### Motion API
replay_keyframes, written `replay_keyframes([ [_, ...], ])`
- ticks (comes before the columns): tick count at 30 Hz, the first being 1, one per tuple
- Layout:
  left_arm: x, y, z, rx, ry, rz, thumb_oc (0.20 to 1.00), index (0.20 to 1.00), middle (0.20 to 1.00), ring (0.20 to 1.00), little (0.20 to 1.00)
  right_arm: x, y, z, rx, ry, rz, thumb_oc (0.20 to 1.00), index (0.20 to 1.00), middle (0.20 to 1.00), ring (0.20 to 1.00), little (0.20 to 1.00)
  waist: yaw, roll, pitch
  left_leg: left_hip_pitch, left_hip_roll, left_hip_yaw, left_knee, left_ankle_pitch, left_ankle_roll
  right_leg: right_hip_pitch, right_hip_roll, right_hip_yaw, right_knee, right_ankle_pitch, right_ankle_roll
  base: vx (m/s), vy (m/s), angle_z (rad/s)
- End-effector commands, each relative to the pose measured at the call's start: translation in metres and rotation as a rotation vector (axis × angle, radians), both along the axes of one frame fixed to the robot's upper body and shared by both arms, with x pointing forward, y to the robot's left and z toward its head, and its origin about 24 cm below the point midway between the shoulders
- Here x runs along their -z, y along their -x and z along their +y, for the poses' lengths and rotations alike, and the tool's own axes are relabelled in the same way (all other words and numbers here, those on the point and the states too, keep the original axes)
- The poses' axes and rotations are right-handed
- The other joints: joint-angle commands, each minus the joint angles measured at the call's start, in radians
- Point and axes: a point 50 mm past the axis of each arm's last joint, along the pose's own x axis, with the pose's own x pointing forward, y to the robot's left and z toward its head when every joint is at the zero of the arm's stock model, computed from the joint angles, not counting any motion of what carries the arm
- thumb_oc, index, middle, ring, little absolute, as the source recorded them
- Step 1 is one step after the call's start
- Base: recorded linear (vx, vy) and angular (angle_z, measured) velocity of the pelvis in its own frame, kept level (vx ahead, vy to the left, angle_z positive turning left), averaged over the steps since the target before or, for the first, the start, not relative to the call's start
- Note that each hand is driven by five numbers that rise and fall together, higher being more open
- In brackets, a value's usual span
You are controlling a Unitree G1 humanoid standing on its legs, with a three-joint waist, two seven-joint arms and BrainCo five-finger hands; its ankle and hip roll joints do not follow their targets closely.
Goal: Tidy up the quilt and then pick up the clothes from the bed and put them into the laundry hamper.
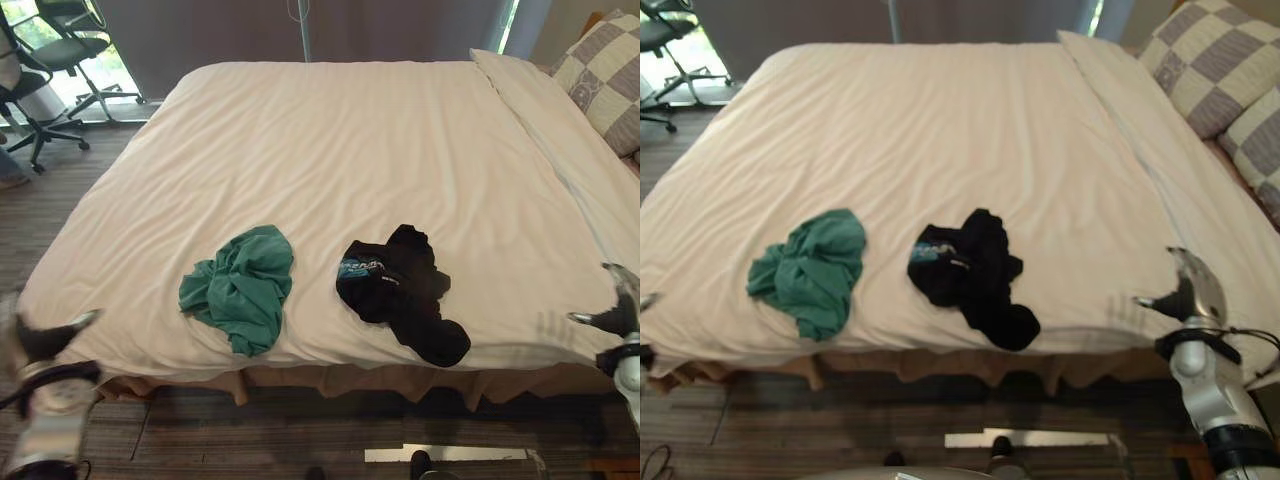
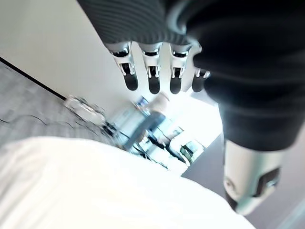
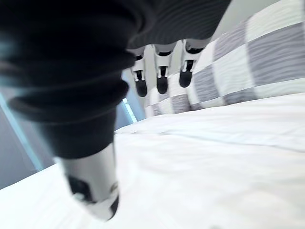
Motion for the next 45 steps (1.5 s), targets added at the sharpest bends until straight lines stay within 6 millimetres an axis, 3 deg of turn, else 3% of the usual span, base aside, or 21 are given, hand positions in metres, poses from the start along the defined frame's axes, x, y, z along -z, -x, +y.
replay_keyframes([
  [1, -0.006, -0.023, -0.025, 0.132, -0.125, 0.01, 1.0, 1.0, 1.0, 1.0, 1.0, -0.033, -0.032, 0.029, -0.176, 0.132, -0.077, 1.0, 1.0, 1.0, 1.0, 1.0, 0.01, -0.049, 0.008, 0.02, 0.039, 0.046, -0.007, -0.051, -0.04, 0.031, -0.075, 0.002, 0.02, -0.097, 0.088, 0.01, -0.039, -0.02],
  [3, -0.006, -0.038, -0.049, 0.25, -0.155, 0.021, 1.0, 1.0, 1.0, 1.0, 1.0, -0.041, -0.045, 0.052, -0.27, 0.158, -0.093, 1.0, 1.0, 1.0, 1.0, 1.0, 0.019, -0.054, 0.019, 0.017, 0.042, 0.045, -0.007, -0.051, -0.043, 0.032, -0.074, -0.005, 0.02, -0.097, 0.087, -0.01, -0.034, -0.02],
  [5, -0.006, -0.041, -0.055, 0.277, -0.158, 0.027, 1.0, 1.0, 1.0, 1.0, 1.0, -0.047, -0.049, 0.059, -0.304, 0.175, -0.103, 1.0, 1.0, 1.0, 1.0, 1.0, 0.02, -0.055, 0.027, 0.017, 0.043, 0.045, -0.007, -0.05, -0.045, 0.034, -0.074, -0.008, 0.02, -0.096, 0.087, -0.01, -0.016, 0.02],
  [6, -0.011, -0.049, -0.067, 0.35, -0.187, 0.03, 1.0, 1.0, 1.0, 1.0, 1.0, -0.056, -0.057, 0.079, -0.383, 0.189, -0.13, 1.0, 1.0, 1.0, 1.0, 1.0, 0.029, -0.059, 0.041, 0.012, 0.046, 0.045, -0.007, -0.047, -0.046, 0.03, -0.073, -0.012, 0.019, -0.093, 0.087, -0.03, -0.037, 0.07],
  [8, -0.017, -0.057, -0.074, 0.397, -0.21, 0.03, 1.0, 1.0, 1.0, 1.0, 1.0, -0.068, -0.061, 0.097, -0.458, 0.197, -0.168, 1.0, 1.0, 1.0, 1.0, 1.0, 0.033, -0.063, 0.057, 0.002, 0.052, 0.046, -0.007, -0.042, -0.048, 0.021, -0.072, -0.016, 0.02, -0.09, 0.088, -0.06, -0.051, 0.06],
  [9, -0.064, -0.083, -0.085, 0.487, -0.334, -0.057, 1.0, 1.0, 1.0, 1.0, 1.0, -0.075, -0.065, 0.11, -0.506, 0.181, -0.194, 1.0, 1.0, 1.0, 1.0, 1.0, 0.029, -0.058, 0.069, -0.009, 0.057, 0.048, -0.007, -0.037, -0.049, 0.011, -0.07, -0.018, 0.021, -0.088, 0.088, -0.05, -0.035, 0.04],
  [13, -0.064, -0.071, -0.073, 0.491, -0.415, -0.003, 1.0, 1.0, 1.0, 1.0, 1.0, -0.088, -0.061, 0.119, -0.552, 0.182, -0.251, 1.0, 1.0, 1.0, 1.0, 1.0, 0.036, -0.064, 0.079, -0.026, 0.06, 0.05, -0.007, -0.03, -0.053, -0.006, -0.07, -0.019, 0.019, -0.082, 0.092, -0.04, -0.017, 0.08],
  [19, -0.088, -0.075, -0.077, 0.485, -0.602, -0.039, 1.0, 1.0, 1.0, 1.0, 1.0, -0.089, -0.056, 0.13, -0.618, 0.161, -0.277, 1.0, 1.0, 1.0, 1.0, 1.0, 0.025, -0.065, 0.112, -0.07, 0.069, 0.056, -0.007, -0.013, -0.06, -0.051, -0.065, -0.022, 0.022, -0.076, 0.094, -0.06, -0.015, -0.02],
  [26, -0.099, -0.097, -0.073, 0.419, -0.694, -0.009, 1.0, 1.0, 1.0, 1.0, 1.0, -0.099, -0.064, 0.14, -0.646, 0.156, -0.323, 1.0, 1.0, 1.0, 1.0, 1.0, 0.005, -0.051, 0.193, -0.15, 0.074, 0.061, -0.007, 0.02, -0.064, -0.16, -0.062, -0.004, 0.056, -0.06, 0.095, -0.13, 0.011, -0.05],
  [29, -0.099, -0.107, -0.063, 0.365, -0.726, 0.049, 1.0, 1.0, 1.0, 1.0, 1.0, -0.11, -0.069, 0.147, -0.664, 0.164, -0.368, 1.0, 1.0, 1.0, 1.0, 1.0, -0.002, -0.051, 0.216, -0.198, 0.08, 0.066, -0.006, 0.039, -0.068, -0.224, -0.059, 0.006, 0.076, -0.049, 0.096, -0.1, 0.019, -0.1],
  [31, -0.086, -0.114, -0.047, 0.295, -0.746, 0.195, 1.0, 1.0, 1.0, 1.0, 1.0, -0.12, -0.072, 0.156, -0.692, 0.17, -0.413, 1.0, 1.0, 1.0, 1.0, 1.0, -0.015, -0.058, 0.227, -0.243, 0.092, 0.075, -0.006, 0.057, -0.071, -0.281, -0.051, 0.009, 0.09, -0.04, 0.096, -0.08, 0.019, -0.06],
  [32, -0.087, -0.115, -0.048, 0.296, -0.747, 0.193, 0.909, 0.909, 0.909, 0.909, 0.909, -0.12, -0.072, 0.156, -0.69, 0.17, -0.414, 1.0, 1.0, 1.0, 1.0, 1.0, -0.013, -0.058, 0.225, -0.248, 0.092, 0.076, -0.006, 0.058, -0.071, -0.286, -0.051, 0.01, 0.091, -0.04, 0.096, -0.01, 0.005, -0.11],
  [33, -0.072, -0.114, -0.042, 0.282, -0.739, 0.279, 0.545, 0.545, 0.545, 0.545, 0.545, -0.123, -0.07, 0.162, -0.712, 0.157, -0.439, 1.0, 1.0, 1.0, 1.0, 1.0, -0.018, -0.064, 0.225, -0.253, 0.097, 0.083, -0.007, 0.06, -0.072, -0.294, -0.048, 0.01, 0.091, -0.039, 0.096, 0.0, -0.001, -0.16],
  [34, -0.065, -0.113, -0.04, 0.278, -0.728, 0.308, 0.332, 0.332, 0.332, 0.332, 0.332, -0.125, -0.069, 0.165, -0.723, 0.15, -0.456, 1.0, 1.0, 1.0, 1.0, 1.0, -0.019, -0.067, 0.225, -0.254, 0.098, 0.085, -0.007, 0.059, -0.074, -0.294, -0.047, 0.011, 0.09, -0.038, 0.096, 0.0, -0.006, -0.12],
  [35, -0.057, -0.112, -0.04, 0.278, -0.713, 0.335, 0.2, 0.2, 0.2, 0.2, 0.2, -0.13, -0.066, 0.17, -0.743, 0.143, -0.485, 1.0, 1.0, 1.0, 1.0, 1.0, -0.019, -0.072, 0.226, -0.253, 0.099, 0.085, -0.007, 0.059, -0.075, -0.295, -0.047, 0.011, 0.089, -0.038, 0.095, 0.01, -0.007, -0.08],
  [40, -0.014, -0.101, -0.055, 0.319, -0.524, 0.348, 0.2, 0.2, 0.2, 0.2, 0.2, -0.137, -0.063, 0.199, -0.853, 0.085, -0.532, 1.0, 1.0, 1.0, 1.0, 1.0, -0.001, -0.078, 0.229, -0.238, 0.095, 0.086, -0.007, 0.053, -0.077, -0.281, -0.051, 0.016, 0.083, -0.038, 0.086, 0.0, 0.0, 0.0],
  [41, -0.013, -0.1, -0.054, 0.317, -0.521, 0.348, 0.2, 0.2, 0.2, 0.2, 0.2, -0.137, -0.063, 0.2, -0.856, 0.086, -0.53, 1.0, 1.0, 1.0, 1.0, 1.0, -0.004, -0.078, 0.229, -0.236, 0.095, 0.087, -0.007, 0.052, -0.077, -0.28, -0.051, 0.016, 0.083, -0.038, 0.086, 0.0, 0.0, 0.0],
  [42, 0.003, -0.095, -0.064, 0.335, -0.425, 0.328, 0.2, 0.2, 0.2, 0.2, 0.2, -0.136, -0.065, 0.21, -0.89, 0.08, -0.51, 1.0, 1.0, 1.0, 1.0, 1.0, 0.009, -0.079, 0.23, -0.231, 0.093, 0.084, -0.007, 0.05, -0.076, -0.274, -0.053, 0.015, 0.082, -0.039, 0.083, 0.0, 0.0, 0.0],
  [43, 0.004, -0.094, -0.064, 0.333, -0.422, 0.328, 0.2, 0.2, 0.2, 0.2, 0.2, -0.136, -0.066, 0.211, -0.893, 0.081, -0.509, 1.0, 1.0, 1.0, 1.0, 1.0, 0.006, -0.078, 0.23, -0.23, 0.093, 0.084, -0.007, 0.05, -0.076, -0.273, -0.053, 0.015, 0.082, -0.039, 0.083, 0.0, 0.0, 0.0],
  [44, 0.021, -0.087, -0.074, 0.345, -0.326, 0.315, 0.2, 0.2, 0.2, 0.2, 0.2, -0.131, -0.071, 0.223, -0.922, 0.07, -0.473, 1.0, 1.0, 1.0, 1.0, 1.0, 0.02, -0.077, 0.232, -0.224, 0.088, 0.08, -0.007, 0.046, -0.075, -0.267, -0.056, 0.013, 0.08, -0.039, 0.08, 0.01, -0.002, 0.03],
  [45, 0.021, -0.086, -0.073, 0.343, -0.323, 0.315, 0.2, 0.2, 0.2, 0.2, 0.2, -0.131, -0.071, 0.224, -0.924, 0.07, -0.472, 1.0, 1.0, 1.0, 1.0, 1.0, 0.018, -0.077, 0.232, -0.223, 0.088, 0.08, -0.007, 0.046, -0.075, -0.266, -0.056, 0.013, 0.08, -0.039, 0.08, 0.0, 0.0, 0.0],
])
